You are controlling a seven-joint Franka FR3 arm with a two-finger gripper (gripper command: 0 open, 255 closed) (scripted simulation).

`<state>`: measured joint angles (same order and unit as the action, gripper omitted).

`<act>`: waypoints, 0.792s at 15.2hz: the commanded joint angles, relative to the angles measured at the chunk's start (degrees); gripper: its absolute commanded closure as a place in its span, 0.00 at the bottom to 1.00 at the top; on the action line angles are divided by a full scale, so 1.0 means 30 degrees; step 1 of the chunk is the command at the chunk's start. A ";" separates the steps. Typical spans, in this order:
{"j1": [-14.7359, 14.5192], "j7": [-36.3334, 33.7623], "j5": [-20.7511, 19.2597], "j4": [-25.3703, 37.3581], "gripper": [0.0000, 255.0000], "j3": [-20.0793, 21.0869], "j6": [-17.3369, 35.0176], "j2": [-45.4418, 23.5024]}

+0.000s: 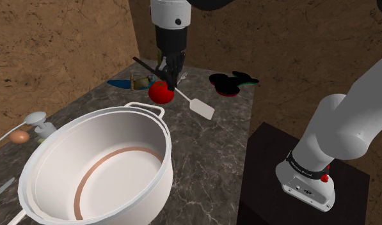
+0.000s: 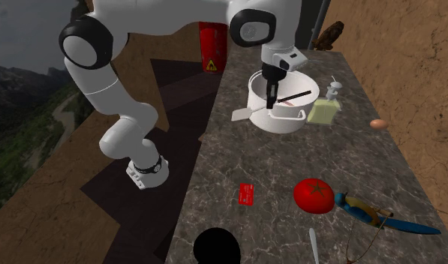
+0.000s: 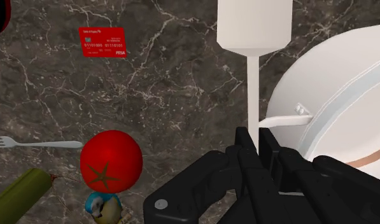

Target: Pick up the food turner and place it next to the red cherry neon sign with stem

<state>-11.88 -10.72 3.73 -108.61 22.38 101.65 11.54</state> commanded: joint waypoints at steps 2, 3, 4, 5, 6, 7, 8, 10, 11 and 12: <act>0.0018 -0.0038 -0.0047 0.0918 1.00 -0.0009 -0.0835 -0.0093; 0.0024 -0.0050 -0.0065 0.1217 1.00 -0.0011 -0.1095 -0.0134; 0.0031 -0.0063 -0.0084 0.1522 1.00 -0.0012 -0.1356 -0.0181; 0.0037 -0.0077 -0.0105 0.1831 1.00 -0.0012 -0.1617 -0.0231; 0.0041 -0.0083 -0.0115 0.1993 1.00 -0.0013 -0.1757 -0.0255; 0.0210 0.0438 -0.0022 0.1652 1.00 -0.0340 -0.1736 0.0069; 0.0375 0.0955 0.0053 0.1328 1.00 -0.0671 -0.1719 0.0375; 0.0698 0.1973 0.0150 0.0751 1.00 -0.1333 -0.1699 0.0916; 0.0856 0.2474 0.0173 0.0497 1.00 -0.1665 -0.1695 0.1152; 0.1015 0.2971 0.0182 0.0266 1.00 -0.1996 -0.1692 0.1366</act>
<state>-9.26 -3.17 4.25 -107.28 17.24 96.57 15.14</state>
